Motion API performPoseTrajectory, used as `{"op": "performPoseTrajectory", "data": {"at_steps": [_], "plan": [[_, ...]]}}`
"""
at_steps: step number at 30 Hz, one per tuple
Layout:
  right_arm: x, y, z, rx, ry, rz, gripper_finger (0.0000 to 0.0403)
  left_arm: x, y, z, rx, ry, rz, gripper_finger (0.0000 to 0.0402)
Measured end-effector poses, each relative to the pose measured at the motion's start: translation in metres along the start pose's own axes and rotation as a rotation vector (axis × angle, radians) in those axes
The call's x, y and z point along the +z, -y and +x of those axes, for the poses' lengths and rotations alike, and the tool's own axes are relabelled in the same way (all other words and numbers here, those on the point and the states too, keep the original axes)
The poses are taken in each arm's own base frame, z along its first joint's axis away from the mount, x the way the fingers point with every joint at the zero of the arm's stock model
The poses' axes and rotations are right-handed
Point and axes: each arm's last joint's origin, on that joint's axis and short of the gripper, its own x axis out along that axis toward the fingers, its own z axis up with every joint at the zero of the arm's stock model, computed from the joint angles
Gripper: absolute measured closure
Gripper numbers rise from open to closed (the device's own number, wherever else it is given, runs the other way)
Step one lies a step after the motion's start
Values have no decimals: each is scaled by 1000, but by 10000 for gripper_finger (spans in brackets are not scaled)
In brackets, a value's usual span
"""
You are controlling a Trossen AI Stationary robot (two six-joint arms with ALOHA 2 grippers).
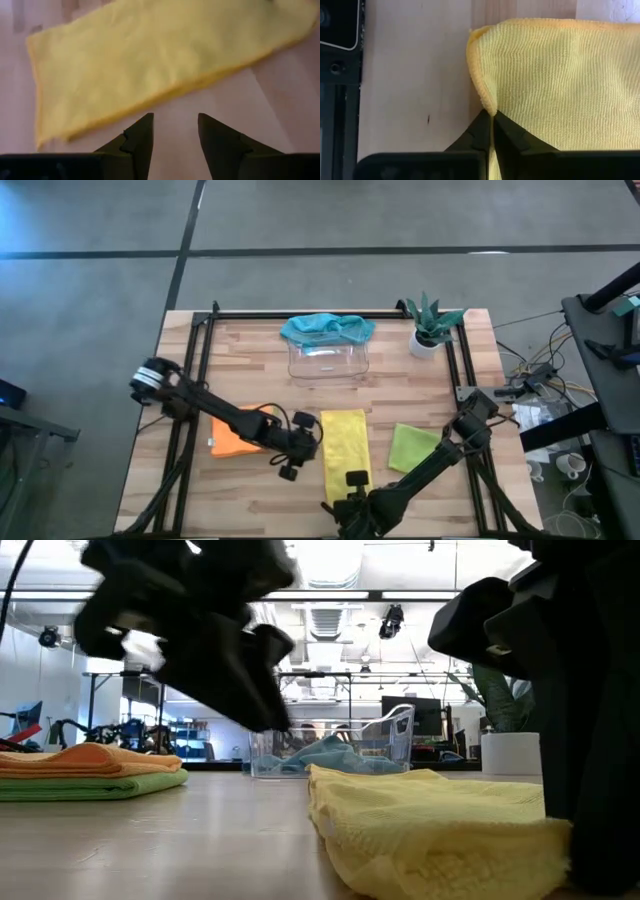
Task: Fold microfiber towels
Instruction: Fold the yellow microfiber cloth
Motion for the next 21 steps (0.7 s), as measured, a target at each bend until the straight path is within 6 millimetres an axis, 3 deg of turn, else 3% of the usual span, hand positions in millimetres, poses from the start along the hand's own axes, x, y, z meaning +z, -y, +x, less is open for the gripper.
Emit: {"op": "performPoseTrajectory", "data": {"at_steps": [6,11,18,21], "plan": [[5,-2,-18,101,-29,-32,393,-2,-3,-21,31,-48,-106,262],[18,4,-63,165,13,-54,394,-1,3,-20,39,-27,-182,262],[29,35,-88,-15,-26,-143,394,-11,20,-19,63,-51,-219,262],[34,55,-83,-58,-67,-163,394,-13,21,-18,95,-51,-236,262]]}}
